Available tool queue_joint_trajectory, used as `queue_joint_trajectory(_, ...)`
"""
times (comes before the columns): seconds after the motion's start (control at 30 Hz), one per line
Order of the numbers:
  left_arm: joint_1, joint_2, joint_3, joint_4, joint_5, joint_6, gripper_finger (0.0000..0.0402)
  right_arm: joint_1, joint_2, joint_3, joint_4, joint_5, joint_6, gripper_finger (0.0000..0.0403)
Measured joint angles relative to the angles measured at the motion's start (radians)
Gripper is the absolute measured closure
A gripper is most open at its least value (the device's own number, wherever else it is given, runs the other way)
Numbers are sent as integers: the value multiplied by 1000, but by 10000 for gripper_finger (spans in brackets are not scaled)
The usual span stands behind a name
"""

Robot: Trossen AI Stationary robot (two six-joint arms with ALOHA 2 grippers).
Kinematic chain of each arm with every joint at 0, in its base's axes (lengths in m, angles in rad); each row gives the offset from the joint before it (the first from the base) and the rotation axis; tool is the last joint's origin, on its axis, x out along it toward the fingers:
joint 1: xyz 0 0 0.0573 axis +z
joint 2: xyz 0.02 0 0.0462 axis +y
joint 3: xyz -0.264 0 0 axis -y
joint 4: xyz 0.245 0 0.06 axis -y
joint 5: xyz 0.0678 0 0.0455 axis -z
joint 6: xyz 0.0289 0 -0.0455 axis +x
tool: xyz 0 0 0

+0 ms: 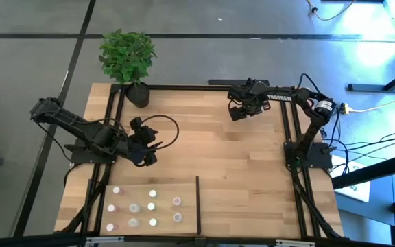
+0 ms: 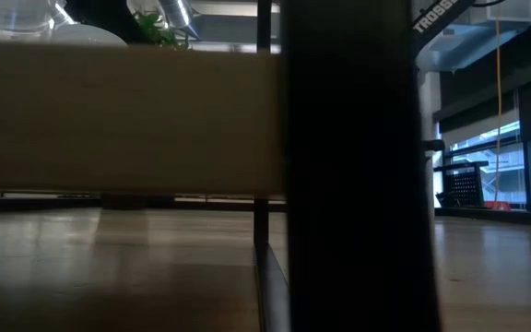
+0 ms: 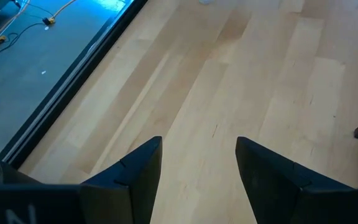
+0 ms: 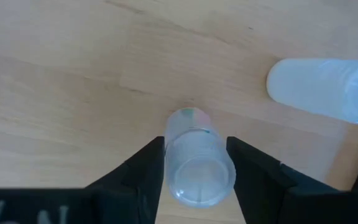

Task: Pick and place medicine bottles onto shelf by color
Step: Put the transparent pill bottle on the shelf aligned with the other transparent pill bottles

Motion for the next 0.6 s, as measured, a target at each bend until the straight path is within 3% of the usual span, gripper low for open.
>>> queue_joint_trajectory(0.33,0,0,0,0,0,0,203,2,0,0,10,0,-63,232)
queue_joint_trajectory(0.6,0,0,0,0,0,0,203,54,2,13,56,4,-214,252)
